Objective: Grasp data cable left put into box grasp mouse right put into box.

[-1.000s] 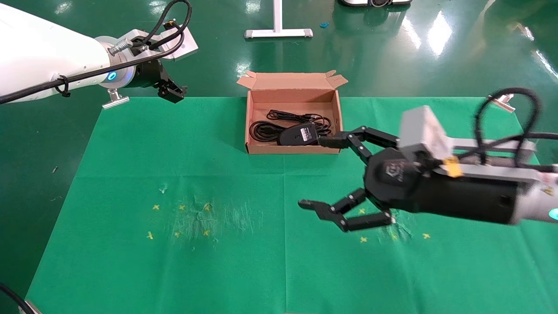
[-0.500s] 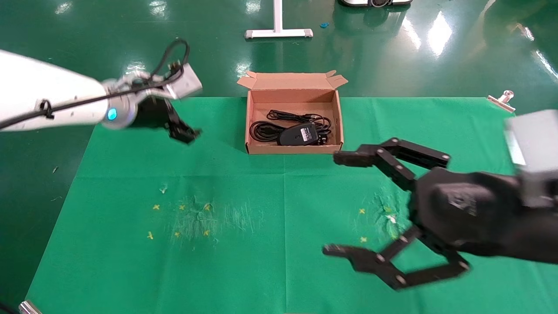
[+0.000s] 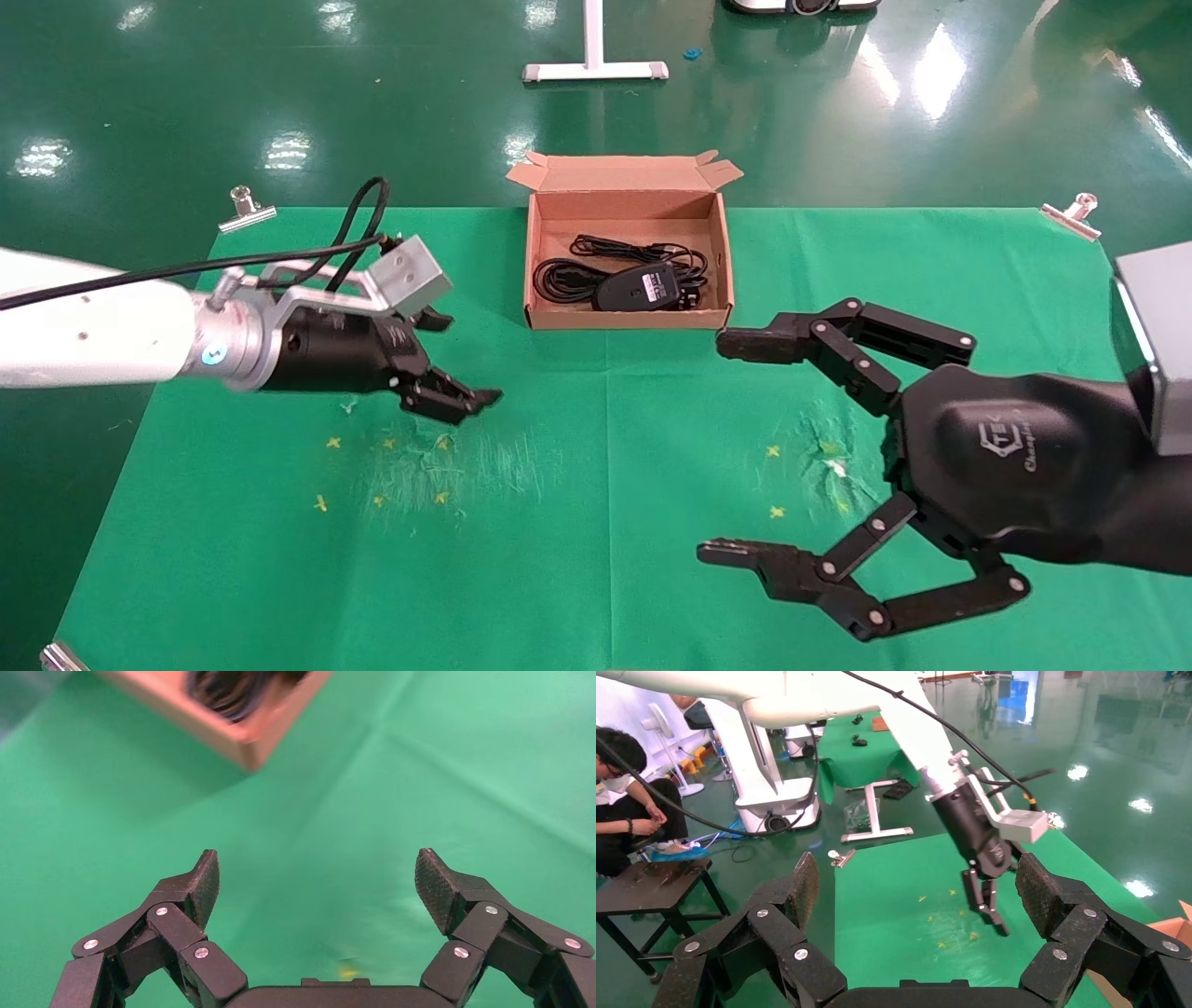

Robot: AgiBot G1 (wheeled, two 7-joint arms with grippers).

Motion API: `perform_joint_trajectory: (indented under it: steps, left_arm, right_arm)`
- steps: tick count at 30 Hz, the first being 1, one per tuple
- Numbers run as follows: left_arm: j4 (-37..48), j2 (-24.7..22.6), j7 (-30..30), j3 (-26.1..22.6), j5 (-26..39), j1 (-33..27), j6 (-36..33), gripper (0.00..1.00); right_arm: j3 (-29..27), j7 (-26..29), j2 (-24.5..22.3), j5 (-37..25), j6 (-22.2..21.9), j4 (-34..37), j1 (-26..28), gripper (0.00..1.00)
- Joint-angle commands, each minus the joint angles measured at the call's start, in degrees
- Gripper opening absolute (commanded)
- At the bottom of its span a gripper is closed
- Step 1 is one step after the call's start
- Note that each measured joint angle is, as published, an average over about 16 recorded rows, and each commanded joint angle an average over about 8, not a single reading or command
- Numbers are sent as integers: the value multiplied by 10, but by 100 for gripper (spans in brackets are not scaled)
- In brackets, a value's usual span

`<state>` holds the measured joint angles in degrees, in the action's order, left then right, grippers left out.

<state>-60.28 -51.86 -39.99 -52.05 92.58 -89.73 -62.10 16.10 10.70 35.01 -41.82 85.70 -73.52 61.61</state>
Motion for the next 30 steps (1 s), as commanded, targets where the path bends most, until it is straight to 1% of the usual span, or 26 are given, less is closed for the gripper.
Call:
perform_joint_trajectory:
  steps: [1,30]
  left_arm:
    - [-8,10,17,21,-29,16,-14,100]
    - [-118,149,259,319,-449,250,-209,100]
  right_arm:
    - [0,0,0,0,0,0,0,100]
    - [1,-1,-1,1,-1,0,0,100]
